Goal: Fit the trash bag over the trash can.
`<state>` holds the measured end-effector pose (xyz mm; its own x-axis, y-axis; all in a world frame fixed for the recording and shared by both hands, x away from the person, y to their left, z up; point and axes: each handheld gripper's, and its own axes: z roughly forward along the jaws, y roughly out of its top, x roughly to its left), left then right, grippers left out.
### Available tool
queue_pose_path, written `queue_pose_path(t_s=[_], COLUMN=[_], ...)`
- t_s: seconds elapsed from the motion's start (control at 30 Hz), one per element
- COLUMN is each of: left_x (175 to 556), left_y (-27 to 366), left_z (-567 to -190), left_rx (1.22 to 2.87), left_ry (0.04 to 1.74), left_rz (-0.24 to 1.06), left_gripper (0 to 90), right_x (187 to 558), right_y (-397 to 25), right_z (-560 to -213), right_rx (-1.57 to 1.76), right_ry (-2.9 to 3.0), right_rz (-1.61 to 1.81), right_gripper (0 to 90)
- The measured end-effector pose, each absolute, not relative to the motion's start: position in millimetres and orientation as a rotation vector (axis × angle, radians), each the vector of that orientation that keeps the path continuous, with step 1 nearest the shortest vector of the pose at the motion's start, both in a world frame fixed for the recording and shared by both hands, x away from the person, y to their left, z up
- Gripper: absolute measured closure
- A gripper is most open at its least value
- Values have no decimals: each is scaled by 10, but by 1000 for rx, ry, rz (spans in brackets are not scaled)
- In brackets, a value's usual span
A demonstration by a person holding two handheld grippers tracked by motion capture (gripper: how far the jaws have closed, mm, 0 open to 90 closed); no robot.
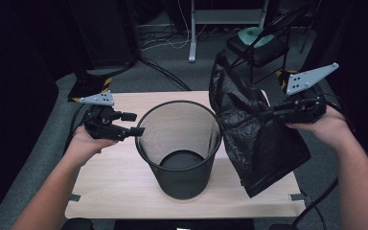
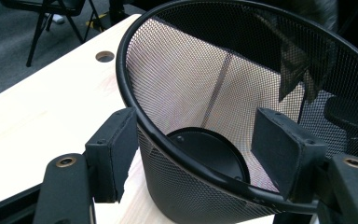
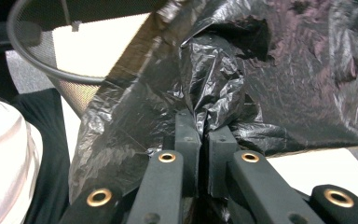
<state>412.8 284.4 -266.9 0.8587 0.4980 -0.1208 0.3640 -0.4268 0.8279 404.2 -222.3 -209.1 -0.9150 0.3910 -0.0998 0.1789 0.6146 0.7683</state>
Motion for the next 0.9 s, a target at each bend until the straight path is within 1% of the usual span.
queue_pose_path(t_s=[0.43,0.8,0.9], left_x=[4090,4063,4059], left_y=[2854,2877,2876], left_z=[-2596,-2567,-2566], left_rx=[2053,2050,2048], left_ry=[623,623,621], left_rz=[198,206,207], left_gripper=[291,287,284], right_x=[3839,3704,3685], right_y=[-2139,-2082,-2042], right_z=[-1732,-1527,-1517], right_rx=[326,227,198], right_ry=[2557,2544,2544], right_rz=[1212,1227,1242], right_gripper=[850,848,848])
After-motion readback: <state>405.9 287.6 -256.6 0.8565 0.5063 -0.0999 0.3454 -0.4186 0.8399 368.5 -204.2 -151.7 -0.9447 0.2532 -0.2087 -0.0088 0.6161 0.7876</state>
